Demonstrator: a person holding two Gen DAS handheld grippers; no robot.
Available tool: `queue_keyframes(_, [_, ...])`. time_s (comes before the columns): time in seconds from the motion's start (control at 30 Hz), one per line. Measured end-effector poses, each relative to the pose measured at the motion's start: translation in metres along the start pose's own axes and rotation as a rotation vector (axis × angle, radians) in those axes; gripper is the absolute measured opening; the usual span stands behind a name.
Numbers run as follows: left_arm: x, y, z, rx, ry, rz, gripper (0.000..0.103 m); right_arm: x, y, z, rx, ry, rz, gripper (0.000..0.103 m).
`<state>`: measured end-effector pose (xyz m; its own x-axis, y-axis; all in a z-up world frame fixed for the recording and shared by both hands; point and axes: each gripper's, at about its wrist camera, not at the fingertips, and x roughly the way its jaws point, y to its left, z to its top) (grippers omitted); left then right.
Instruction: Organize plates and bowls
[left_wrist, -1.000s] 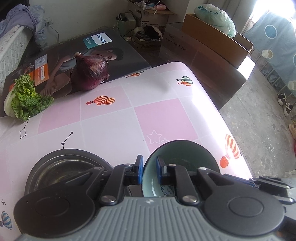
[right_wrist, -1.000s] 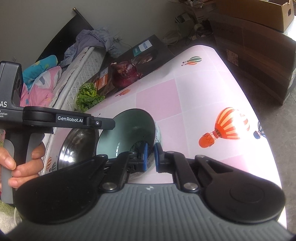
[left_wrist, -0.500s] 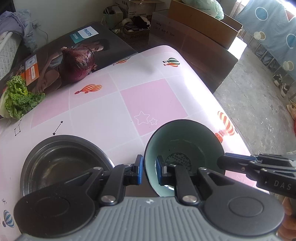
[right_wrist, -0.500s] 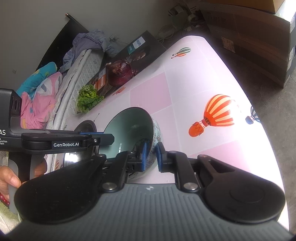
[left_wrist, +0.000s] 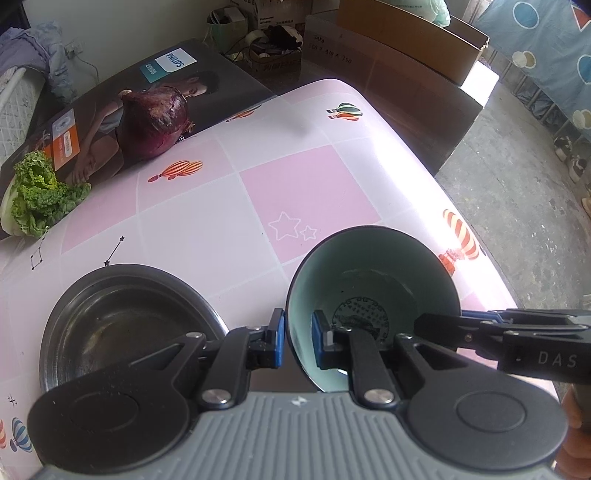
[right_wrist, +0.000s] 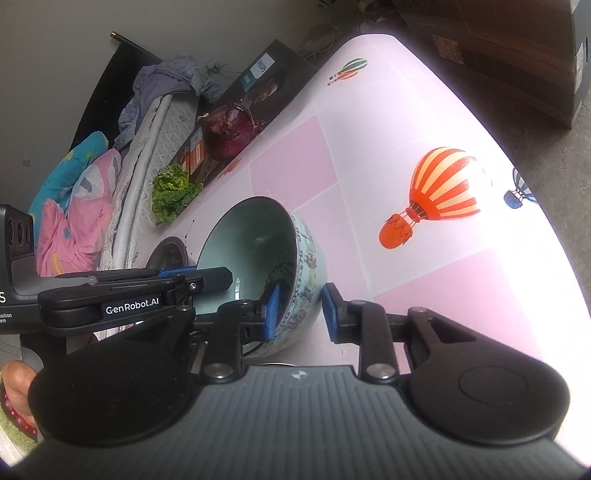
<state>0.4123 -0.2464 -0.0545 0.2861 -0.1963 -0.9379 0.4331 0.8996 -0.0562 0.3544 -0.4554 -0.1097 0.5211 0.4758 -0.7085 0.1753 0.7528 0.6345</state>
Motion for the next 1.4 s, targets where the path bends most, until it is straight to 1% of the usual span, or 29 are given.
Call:
queue_keyframes(0.57, [0.003,0.0,0.0,-0.018,0.002,0.005,0.016,0.01,-0.011,-0.001,0.072,-0.005,0.026,0.027])
queue_keyframes(0.97, [0.002,0.002,0.0,-0.037,0.01,-0.008,0.017,0.007,-0.011,-0.001,0.088,-0.002,0.019,0.026])
queue_keyframes(1.4, [-0.015,0.006,0.002,-0.06,-0.024,-0.028,0.018,-0.003,-0.001,0.005,0.081,-0.025,0.03,0.026])
